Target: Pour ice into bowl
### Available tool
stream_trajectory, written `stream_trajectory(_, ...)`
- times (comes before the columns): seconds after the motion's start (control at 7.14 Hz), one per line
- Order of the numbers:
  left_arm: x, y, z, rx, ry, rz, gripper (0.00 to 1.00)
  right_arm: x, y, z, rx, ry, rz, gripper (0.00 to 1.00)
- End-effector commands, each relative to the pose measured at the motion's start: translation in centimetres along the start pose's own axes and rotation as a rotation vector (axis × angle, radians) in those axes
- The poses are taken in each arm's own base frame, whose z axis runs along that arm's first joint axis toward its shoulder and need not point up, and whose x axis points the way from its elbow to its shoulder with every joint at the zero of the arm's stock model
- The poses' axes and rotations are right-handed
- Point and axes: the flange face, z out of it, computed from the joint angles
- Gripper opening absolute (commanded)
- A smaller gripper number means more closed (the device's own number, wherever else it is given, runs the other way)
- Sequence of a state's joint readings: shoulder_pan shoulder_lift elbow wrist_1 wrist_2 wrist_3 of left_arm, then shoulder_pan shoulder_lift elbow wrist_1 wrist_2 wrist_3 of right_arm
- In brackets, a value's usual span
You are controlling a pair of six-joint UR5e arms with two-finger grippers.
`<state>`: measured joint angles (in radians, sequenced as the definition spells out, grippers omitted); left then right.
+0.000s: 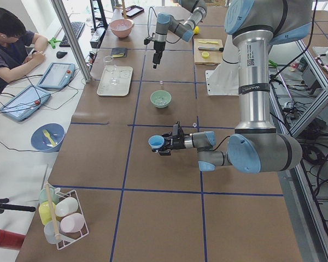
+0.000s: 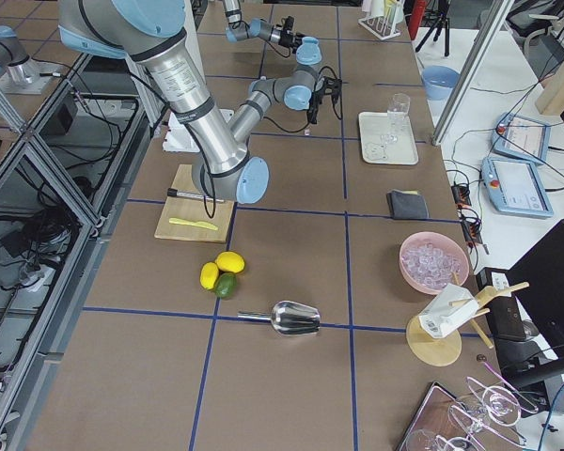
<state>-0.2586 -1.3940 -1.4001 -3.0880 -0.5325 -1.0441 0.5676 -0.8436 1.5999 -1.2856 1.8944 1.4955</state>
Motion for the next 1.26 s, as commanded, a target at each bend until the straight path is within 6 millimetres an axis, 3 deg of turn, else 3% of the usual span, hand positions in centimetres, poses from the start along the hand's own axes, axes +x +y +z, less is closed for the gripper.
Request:
stream_trajectory(0.0,0.3,0.2,0.4,-0.017,0.005,0.002,0.00,-0.1,0.0,0.0,0.000,-0.001,0.000,1.00)
stream_trajectory(0.14,0.3,0.3,0.6,-0.045,0.018,-0.001,0.08,-0.1,0.0,0.0,0.000,-0.001,0.000,1.00)
stream_trajectory(0.42,-0.4,-0.1,1.3,-0.070,0.021,0.016,0.68,-0.1,0.0,0.0,0.000,0.000,-0.001,1.00)
stream_trajectory(0.7,-0.7,-0.9,1.8,-0.077,0.024,0.010,1.00,0.0,0.0,0.0,0.001,0.002,-0.002,1.00)
stream_trajectory(1.12,-1.0,-1.9,2.4,-0.086,0.039,0.038,1.00,0.0,0.0,0.0,0.000,0.001,-0.002,1.00)
